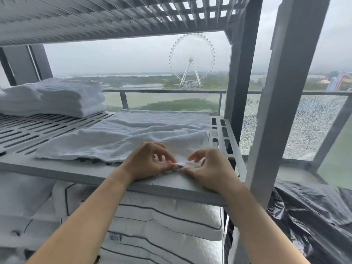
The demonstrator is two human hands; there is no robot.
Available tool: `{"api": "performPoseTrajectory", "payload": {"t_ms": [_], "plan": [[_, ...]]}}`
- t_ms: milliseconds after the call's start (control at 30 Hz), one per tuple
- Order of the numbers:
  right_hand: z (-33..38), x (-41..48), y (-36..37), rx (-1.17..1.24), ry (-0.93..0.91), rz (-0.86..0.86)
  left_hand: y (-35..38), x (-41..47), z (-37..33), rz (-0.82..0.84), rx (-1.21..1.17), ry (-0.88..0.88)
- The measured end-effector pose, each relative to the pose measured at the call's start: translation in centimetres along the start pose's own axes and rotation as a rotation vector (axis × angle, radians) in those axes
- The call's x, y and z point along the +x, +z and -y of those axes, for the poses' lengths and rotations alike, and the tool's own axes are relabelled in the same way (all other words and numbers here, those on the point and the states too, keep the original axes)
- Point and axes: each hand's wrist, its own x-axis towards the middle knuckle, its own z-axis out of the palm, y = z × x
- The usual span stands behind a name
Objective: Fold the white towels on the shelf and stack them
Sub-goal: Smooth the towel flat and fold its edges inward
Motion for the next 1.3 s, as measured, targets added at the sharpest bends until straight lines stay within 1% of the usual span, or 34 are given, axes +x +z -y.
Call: {"api": "performPoseTrajectory", "payload": {"t_ms": [300, 500, 700, 867, 1000, 1067, 1133, 1233, 1300], "plan": [[0.0, 0.1, 0.0, 0.014, 0.023, 0.033, 0.1, 0.1, 0.3, -0.003, -0.018, -0.001], [-0.1, -0.1, 0.3, -0.026, -0.037, -0.048, 0.1, 0.0, 0.2, -0.048, 0.009, 0.040], [-0.2, -0.1, 0.4, -0.076, -0.025, -0.002, 0.1, -0.2, 0.0, -0.045, 0.041, 0.061], [-0.1, 0.0, 0.5, -0.114, -0.105, 0.019, 0.1, -0.3, -0.2, -0.093, 0.066, 0.047], [1.2, 0.9, 1.7, -0.290, -0.207, -0.049, 0.1, -0.2, -0.1, -0.095, 0.062, 0.018], [1.6, 1.1, 2.4, -0.372, -0.222, -0.080, 0.2, -0.1, 0.0, -0.091, 0.070, 0.009], [1.9, 1.2, 2.6, -0.403, -0.168, -0.139, 0.3, 0.0, 0.0, -0.106, 0.110, 0.005], [2.0, 0.9, 2.2, -0.462, -0.089, -0.296, -0.2, -0.1, 0.6, -0.136, 0.253, -0.019], [1.8, 0.8, 2.0, -0.535, -0.020, -0.309, -1.4, -0.6, 2.1, -0.121, 0.389, -0.066]]}}
